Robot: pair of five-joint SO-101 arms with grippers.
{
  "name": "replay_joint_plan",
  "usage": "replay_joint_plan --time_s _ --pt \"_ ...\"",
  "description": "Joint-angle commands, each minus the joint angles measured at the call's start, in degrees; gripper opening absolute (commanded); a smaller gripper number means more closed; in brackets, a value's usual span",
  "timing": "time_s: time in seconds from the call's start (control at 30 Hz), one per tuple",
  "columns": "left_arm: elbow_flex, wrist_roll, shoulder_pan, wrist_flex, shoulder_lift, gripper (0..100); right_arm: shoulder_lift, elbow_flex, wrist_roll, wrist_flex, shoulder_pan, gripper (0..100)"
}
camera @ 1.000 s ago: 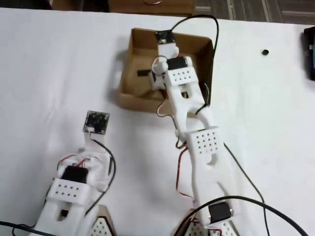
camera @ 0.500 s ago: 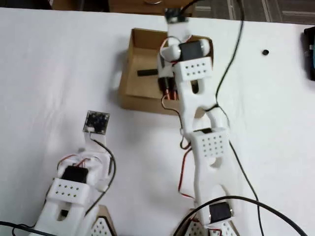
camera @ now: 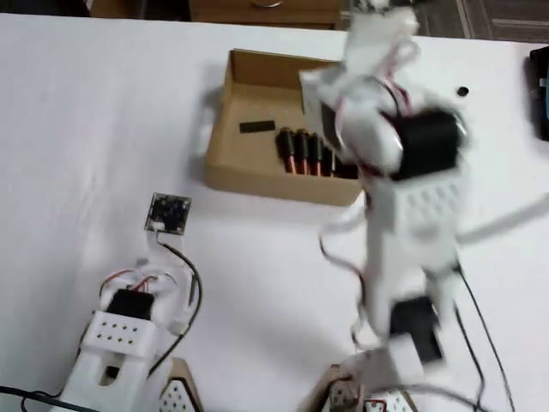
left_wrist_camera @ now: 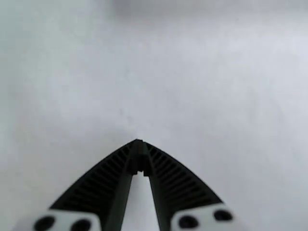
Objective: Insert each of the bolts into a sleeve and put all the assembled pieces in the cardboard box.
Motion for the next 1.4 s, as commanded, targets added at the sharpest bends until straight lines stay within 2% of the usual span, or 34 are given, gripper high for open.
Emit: replay_joint_plan --time_s 0.0,0.23,0.47,0.67,0.8,0.97,1.03,1.37 --pt "-0.13 -0.35 0.18 -0.88 -0.62 2 -17.98 17.32 0.18 1.27 -0.04 23.8" --pt "-0.13 -0.44 0.18 -2.37 -0.62 2 -43.74 58.11 0.09 -0.75 0.4 23.8" --pt "-0.13 -0.26 -0.26 -4.92 -0.88 2 -66.68 90.02 0.53 -15.6 5.67 23.8" --pt "-0.13 -0.35 -0.35 0.26 -10.29 2 -84.62 112.0 0.53 -24.57 7.16 23.7" --pt "-0.04 -0.44 -0.35 7.91 -23.3 2 -93.32 122.37 0.7 -28.79 10.42 22.2" --pt "5.49 -0.44 -0.35 14.95 -40.88 2 -100.53 134.07 6.59 -31.52 11.56 0.5" --pt "7.78 -0.44 -0.35 16.18 -45.01 2 -100.79 134.68 6.59 -31.6 11.65 4.0" --pt "10.59 -0.35 -0.18 16.53 -42.99 2 -100.35 144.26 6.95 -31.43 11.65 1.9"
